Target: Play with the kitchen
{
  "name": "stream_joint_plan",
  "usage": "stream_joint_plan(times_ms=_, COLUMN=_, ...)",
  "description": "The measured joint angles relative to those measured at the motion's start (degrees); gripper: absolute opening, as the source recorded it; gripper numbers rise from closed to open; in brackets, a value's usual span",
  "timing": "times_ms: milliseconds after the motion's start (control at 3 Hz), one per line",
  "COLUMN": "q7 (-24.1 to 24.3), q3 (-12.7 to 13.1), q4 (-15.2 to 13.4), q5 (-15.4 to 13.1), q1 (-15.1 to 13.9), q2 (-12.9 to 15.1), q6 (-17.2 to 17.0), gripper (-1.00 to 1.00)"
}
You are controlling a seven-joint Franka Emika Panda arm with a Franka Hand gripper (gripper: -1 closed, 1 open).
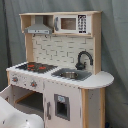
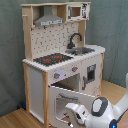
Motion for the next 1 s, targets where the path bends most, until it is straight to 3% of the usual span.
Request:
stream_joint_plan(times_ms=333, q7=-0.44, q3=0.04, q4=-0.41, q5=0.76, q1=-4.4, q2=-1.14, q6=-2.39, gripper=-1.0)
stream_joint_plan(times_ms=1000, q7=-0.34, q3=0.25, q4=-5.65, q5=1.09, q1=-4.99, q2=0.65, q6=-12.52, gripper=-1.0)
